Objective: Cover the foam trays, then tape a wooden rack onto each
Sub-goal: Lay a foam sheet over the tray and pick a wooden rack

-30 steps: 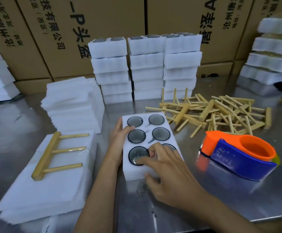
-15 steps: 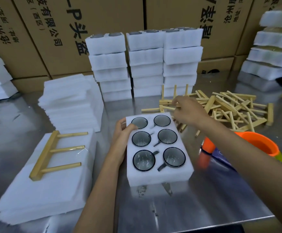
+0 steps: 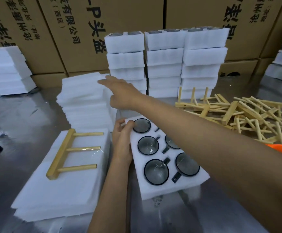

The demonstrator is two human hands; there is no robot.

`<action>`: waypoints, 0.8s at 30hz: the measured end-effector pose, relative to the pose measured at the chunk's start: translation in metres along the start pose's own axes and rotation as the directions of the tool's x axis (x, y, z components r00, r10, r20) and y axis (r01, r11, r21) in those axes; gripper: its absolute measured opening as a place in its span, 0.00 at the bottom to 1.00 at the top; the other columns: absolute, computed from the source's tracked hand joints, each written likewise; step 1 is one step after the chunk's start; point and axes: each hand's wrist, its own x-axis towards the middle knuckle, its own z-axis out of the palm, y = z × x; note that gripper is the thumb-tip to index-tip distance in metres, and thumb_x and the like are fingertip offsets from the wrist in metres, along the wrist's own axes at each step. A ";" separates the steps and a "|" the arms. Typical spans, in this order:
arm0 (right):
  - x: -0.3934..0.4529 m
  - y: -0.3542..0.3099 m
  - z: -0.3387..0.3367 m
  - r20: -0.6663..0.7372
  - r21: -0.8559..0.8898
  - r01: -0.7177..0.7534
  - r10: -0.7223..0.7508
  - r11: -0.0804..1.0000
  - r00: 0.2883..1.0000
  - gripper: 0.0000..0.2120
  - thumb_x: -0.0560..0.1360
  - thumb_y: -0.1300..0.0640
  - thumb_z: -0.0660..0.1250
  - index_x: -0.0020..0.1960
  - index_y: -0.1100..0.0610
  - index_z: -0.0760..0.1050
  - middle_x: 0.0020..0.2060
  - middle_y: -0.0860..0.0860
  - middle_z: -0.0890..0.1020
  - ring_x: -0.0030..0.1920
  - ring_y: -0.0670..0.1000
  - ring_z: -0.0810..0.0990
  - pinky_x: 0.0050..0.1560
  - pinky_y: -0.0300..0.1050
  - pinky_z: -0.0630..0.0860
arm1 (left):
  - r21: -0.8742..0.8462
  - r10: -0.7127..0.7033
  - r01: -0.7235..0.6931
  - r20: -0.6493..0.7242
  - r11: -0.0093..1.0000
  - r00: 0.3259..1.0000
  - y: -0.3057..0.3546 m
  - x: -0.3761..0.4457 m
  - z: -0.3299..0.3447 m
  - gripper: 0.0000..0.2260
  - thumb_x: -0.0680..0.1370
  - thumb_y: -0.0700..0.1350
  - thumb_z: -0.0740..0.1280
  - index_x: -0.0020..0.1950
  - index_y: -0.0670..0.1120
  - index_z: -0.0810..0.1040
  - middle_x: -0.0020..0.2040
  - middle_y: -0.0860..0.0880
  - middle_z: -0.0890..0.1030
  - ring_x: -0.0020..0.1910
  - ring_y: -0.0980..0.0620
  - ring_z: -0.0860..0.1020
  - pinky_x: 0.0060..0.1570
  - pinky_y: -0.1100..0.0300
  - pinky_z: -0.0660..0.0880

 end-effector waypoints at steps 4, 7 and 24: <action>0.031 0.003 0.018 0.043 0.019 -0.028 0.027 0.999 0.999 0.32 0.78 0.64 0.58 0.79 0.48 0.56 0.80 0.49 0.54 0.77 0.55 0.56 0.73 0.50 0.61 | 0.032 -0.037 0.037 0.006 0.999 0.999 -0.001 0.001 -0.001 0.11 0.77 0.37 0.67 0.58 0.43 0.74 0.41 0.43 0.78 0.30 0.52 0.78 0.31 0.61 0.74; 0.042 0.006 0.021 -0.129 0.015 -0.026 0.028 1.000 0.991 0.26 0.76 0.66 0.60 0.73 0.52 0.70 0.72 0.51 0.71 0.70 0.54 0.70 0.65 0.47 0.70 | 0.014 -0.056 0.056 0.014 0.998 0.998 0.002 -0.002 0.000 0.09 0.77 0.36 0.66 0.56 0.44 0.73 0.40 0.44 0.77 0.32 0.51 0.77 0.34 0.59 0.74; -0.051 0.049 -0.087 -0.658 0.449 0.075 0.273 0.890 0.701 0.09 0.76 0.64 0.68 0.53 0.59 0.85 0.48 0.49 0.86 0.51 0.45 0.83 0.59 0.40 0.77 | 0.325 0.038 -0.052 0.049 0.944 0.998 -0.010 -0.002 0.018 0.05 0.74 0.37 0.71 0.41 0.46 0.82 0.30 0.58 0.82 0.28 0.63 0.78 0.28 0.70 0.73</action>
